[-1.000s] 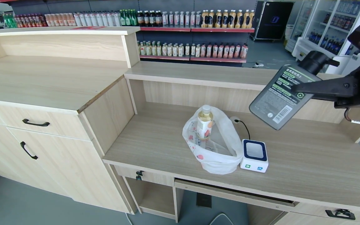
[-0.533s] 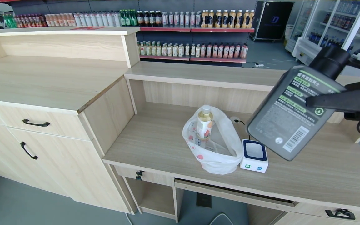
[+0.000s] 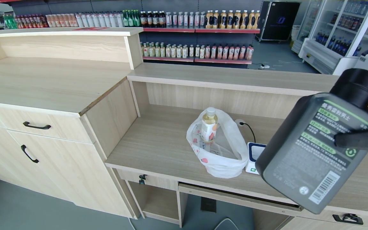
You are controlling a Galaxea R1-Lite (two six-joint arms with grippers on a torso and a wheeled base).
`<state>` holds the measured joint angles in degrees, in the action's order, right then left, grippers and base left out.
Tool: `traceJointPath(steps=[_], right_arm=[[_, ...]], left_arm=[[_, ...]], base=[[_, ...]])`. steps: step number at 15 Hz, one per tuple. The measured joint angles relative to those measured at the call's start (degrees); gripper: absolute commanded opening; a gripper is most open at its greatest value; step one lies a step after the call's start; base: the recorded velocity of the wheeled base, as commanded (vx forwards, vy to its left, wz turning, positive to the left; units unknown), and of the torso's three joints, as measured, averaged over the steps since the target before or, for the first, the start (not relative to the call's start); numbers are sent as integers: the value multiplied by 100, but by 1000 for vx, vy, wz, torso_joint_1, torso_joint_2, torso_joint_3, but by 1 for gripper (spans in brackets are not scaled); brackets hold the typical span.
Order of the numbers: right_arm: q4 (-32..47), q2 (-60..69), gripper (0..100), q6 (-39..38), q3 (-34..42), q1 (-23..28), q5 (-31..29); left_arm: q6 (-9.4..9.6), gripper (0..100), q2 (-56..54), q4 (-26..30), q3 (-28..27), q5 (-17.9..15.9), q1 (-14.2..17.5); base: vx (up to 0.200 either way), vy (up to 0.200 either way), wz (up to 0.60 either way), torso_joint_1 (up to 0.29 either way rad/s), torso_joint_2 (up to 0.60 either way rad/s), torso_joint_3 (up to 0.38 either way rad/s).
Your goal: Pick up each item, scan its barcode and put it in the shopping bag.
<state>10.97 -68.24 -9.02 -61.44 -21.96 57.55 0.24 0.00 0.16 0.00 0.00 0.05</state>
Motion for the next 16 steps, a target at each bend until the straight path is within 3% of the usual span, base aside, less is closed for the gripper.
traceJointPath(steps=[16], right_arm=[[-6, 193, 0, 2, 216, -249, 1]], left_arm=[[2, 100, 0, 2, 0, 0, 2]], base=[[0, 0, 0, 0, 0, 0]])
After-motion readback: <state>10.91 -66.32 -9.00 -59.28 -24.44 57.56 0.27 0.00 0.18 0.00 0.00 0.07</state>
